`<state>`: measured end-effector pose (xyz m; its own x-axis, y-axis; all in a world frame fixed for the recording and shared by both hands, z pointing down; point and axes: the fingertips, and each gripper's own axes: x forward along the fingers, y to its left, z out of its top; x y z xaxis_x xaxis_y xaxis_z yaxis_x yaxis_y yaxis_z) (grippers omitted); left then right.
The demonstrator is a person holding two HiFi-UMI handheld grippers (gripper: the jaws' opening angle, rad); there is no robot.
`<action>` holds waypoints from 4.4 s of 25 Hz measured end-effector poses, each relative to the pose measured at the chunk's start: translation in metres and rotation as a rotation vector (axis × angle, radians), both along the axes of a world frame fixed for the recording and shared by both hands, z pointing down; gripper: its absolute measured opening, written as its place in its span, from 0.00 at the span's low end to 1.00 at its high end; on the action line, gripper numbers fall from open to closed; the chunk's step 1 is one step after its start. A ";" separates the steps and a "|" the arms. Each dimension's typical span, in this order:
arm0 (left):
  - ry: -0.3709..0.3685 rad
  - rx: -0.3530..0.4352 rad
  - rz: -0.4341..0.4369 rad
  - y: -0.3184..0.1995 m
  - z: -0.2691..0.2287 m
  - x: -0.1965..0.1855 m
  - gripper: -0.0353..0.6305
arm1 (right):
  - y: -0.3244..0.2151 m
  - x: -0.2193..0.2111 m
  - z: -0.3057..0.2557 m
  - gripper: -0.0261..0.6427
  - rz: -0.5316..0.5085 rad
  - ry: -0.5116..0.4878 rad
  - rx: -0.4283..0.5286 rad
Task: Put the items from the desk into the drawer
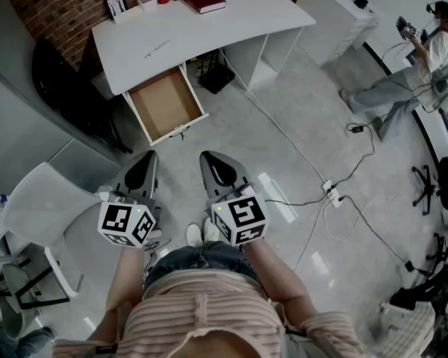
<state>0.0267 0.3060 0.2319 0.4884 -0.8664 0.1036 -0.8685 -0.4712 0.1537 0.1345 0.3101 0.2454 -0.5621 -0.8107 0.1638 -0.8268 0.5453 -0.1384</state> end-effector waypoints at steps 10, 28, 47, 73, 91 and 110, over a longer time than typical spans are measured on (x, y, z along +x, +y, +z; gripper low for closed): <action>0.005 -0.022 -0.028 -0.003 0.008 0.001 0.07 | -0.005 0.009 0.004 0.06 -0.008 0.005 -0.013; -0.035 -0.002 -0.066 -0.033 0.000 0.026 0.07 | -0.044 0.061 0.009 0.06 0.050 -0.021 -0.025; -0.079 0.011 -0.073 -0.101 -0.003 0.028 0.07 | -0.105 0.056 0.022 0.06 0.038 0.002 -0.068; -0.142 -0.128 -0.018 -0.379 0.058 -0.087 0.07 | -0.351 -0.039 0.053 0.06 0.116 0.066 -0.190; -0.300 -0.287 0.101 -0.513 0.130 -0.104 0.07 | -0.430 -0.051 0.093 0.06 0.153 0.112 -0.268; -0.573 -0.497 0.209 -0.610 0.209 -0.073 0.24 | -0.488 -0.033 0.134 0.06 0.096 0.125 -0.375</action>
<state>-0.0460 -0.3040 0.4411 0.3894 -0.5483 0.7401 -0.7770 -0.6271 -0.0558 0.1018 -0.1774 0.3791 -0.4439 -0.7294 0.5206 -0.8945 0.3955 -0.2085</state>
